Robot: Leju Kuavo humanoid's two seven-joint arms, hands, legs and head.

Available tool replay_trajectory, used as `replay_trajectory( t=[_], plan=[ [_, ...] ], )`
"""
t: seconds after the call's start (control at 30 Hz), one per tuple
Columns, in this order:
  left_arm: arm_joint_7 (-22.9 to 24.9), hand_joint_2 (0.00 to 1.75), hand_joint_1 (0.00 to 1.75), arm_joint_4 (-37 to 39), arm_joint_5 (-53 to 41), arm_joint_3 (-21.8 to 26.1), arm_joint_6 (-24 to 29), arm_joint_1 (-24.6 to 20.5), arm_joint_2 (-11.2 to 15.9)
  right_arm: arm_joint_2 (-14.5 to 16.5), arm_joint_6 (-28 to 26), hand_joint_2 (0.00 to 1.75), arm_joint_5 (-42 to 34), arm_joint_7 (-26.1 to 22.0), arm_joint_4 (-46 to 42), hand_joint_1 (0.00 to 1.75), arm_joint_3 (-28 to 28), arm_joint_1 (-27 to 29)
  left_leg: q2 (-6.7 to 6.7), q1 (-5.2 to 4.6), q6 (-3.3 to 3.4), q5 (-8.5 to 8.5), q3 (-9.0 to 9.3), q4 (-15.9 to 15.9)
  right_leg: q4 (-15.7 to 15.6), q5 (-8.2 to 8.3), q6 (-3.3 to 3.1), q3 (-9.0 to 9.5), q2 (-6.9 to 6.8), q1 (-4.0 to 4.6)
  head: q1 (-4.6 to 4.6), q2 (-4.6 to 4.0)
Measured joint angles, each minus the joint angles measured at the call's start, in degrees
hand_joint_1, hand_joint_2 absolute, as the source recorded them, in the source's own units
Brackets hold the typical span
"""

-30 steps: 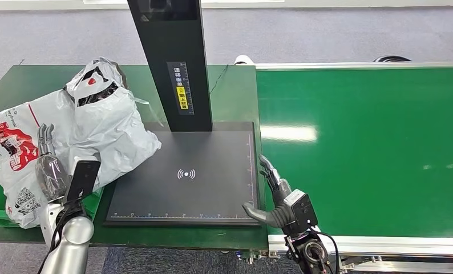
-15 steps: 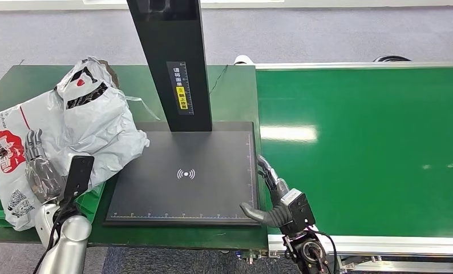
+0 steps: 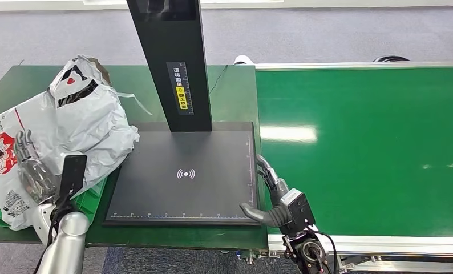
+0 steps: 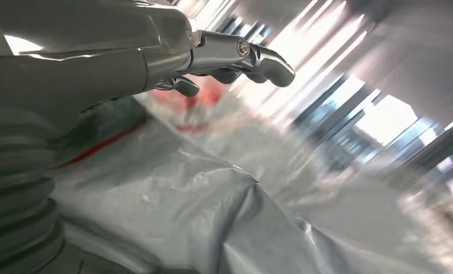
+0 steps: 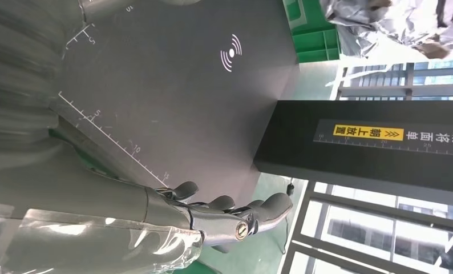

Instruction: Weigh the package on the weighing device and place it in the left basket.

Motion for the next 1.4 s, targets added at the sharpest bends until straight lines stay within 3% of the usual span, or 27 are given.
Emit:
replay_trajectory(
  t=[0.13, 0.23, 0.4, 0.53, 0.73, 1.2, 1.3, 1.4],
  plan=[
    [-18.6, 1.75, 0.00, -6.7, 7.5, 5.2, 1.3, 0.9, -3.7, 0.0, 0.0, 1.75, -0.1, -0.1, 0.1, 0.00, 0.0, 0.0, -0.02, -0.01, 0.00, -0.01, -0.08, 0.0, 0.0, -0.01, 0.01, -0.01, -0.01, -0.01, 0.02, 0.00],
    [-24.1, 1.75, 0.00, -12.9, 12.4, 7.9, 1.3, 2.0, -6.1, 0.1, -0.1, 1.75, -0.3, -0.4, 0.3, 0.00, 0.0, -0.1, -0.01, -0.02, 0.00, -0.03, -0.10, 0.0, 0.0, -0.01, 0.02, -0.04, -0.01, -0.02, 0.02, 0.00],
    [-25.0, 1.75, 0.00, -25.6, 18.0, 8.4, 1.3, 4.8, -8.6, 0.1, -0.8, 1.75, -0.7, -0.8, 0.6, 0.00, 0.2, -0.1, -0.05, -0.02, 0.01, -0.04, -0.12, 0.0, 0.0, -0.03, 0.04, -0.07, -0.05, -0.03, 0.02, 0.00],
    [-25.0, 1.75, 0.00, -31.4, 23.1, 7.7, 1.3, 6.4, -9.2, 0.1, -1.2, 1.75, -1.1, -0.9, 0.9, 0.00, 0.2, -0.2, -0.05, -0.01, 0.00, -0.04, -0.10, 0.0, 0.0, -0.03, 0.03, -0.06, -0.05, -0.02, 0.01, 0.00],
    [-25.1, 1.75, 0.00, -40.0, 31.1, 2.3, 1.3, 9.5, -8.8, 0.1, -1.2, 1.75, -1.6, -0.9, 1.5, 0.00, 0.3, -1.5, -0.05, -0.02, 0.00, -0.03, -0.10, 0.0, 0.0, -0.03, 0.04, -0.05, -0.05, -0.02, 0.01, 0.00],
    [-25.1, 1.75, 0.00, -45.2, 32.5, -2.9, 1.3, 11.6, -7.5, 0.1, -1.2, 1.75, -1.7, -0.9, 1.8, 0.00, 0.3, -2.1, -0.05, -0.02, 0.00, -0.03, -0.08, 0.0, 0.0, -0.03, 0.03, -0.05, -0.05, -0.02, 0.01, 0.00],
    [-25.1, 1.75, 0.00, -46.2, 29.8, -7.7, 1.3, 12.9, -5.7, 0.0, -1.2, 1.75, -2.3, -0.9, 1.8, 0.00, 0.3, -2.2, -0.05, -0.02, 0.01, -0.03, -0.08, 0.0, 0.0, -0.03, 0.04, -0.06, -0.05, -0.03, 0.01, 0.00],
    [-25.1, 1.75, 0.00, -46.3, 30.6, -15.6, 1.1, 14.2, -3.2, -0.1, -1.3, 1.75, -2.6, -0.9, 1.8, 0.00, 0.3, -2.3, -0.05, -0.04, 0.01, -0.04, -0.08, 0.0, 0.0, -0.03, 0.04, -0.08, -0.05, -0.05, 0.02, 0.00]
  ],
)
